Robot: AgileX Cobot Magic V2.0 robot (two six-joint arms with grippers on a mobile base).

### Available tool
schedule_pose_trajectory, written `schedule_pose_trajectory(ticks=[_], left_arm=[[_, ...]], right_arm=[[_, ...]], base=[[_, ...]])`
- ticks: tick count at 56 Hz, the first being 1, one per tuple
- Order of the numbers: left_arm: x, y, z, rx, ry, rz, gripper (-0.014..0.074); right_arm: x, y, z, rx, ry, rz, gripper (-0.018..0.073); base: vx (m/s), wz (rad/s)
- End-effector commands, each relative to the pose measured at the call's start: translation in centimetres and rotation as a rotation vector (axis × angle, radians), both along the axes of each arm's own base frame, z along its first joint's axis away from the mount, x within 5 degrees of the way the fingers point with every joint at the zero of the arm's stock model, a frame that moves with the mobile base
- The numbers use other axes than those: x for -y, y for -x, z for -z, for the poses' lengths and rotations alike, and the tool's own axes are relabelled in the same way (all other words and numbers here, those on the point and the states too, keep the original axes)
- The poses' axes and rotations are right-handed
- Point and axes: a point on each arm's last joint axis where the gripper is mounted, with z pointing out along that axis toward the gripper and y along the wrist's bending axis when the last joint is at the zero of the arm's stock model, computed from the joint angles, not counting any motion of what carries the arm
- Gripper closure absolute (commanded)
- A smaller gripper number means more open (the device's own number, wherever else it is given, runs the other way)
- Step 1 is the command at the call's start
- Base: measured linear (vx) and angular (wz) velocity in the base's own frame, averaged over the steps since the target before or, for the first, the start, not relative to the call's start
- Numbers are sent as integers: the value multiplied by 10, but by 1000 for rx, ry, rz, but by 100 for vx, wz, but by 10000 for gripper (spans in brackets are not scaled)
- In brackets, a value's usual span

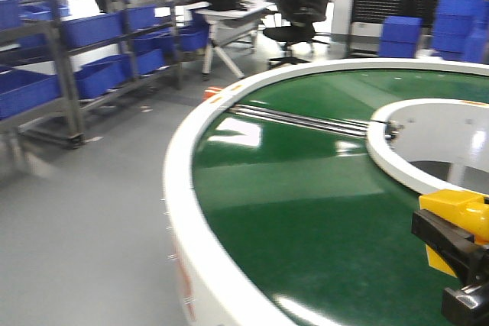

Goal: Pick red and yellow blocks into blue bin
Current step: 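Drive the base to the large blue bin holding both blocks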

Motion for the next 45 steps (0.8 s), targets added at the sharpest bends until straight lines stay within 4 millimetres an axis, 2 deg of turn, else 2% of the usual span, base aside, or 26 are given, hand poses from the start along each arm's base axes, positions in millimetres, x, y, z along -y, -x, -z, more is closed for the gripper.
schedule_pose_trajectory(ticks=[1,24,45], left_arm=[[-2,0,-16,96,41,-25,596],[-2,0,-16,96,41,-25,596],[-2,0,-16,95,41,-24,596]], right_arm=[[3,1,-19,119,-28,28,569],[3,1,-19,118,-27,28,569],[3,1,-18,116,-27,27,569]], base=[[-13,62],[-8,61],[11,53]])
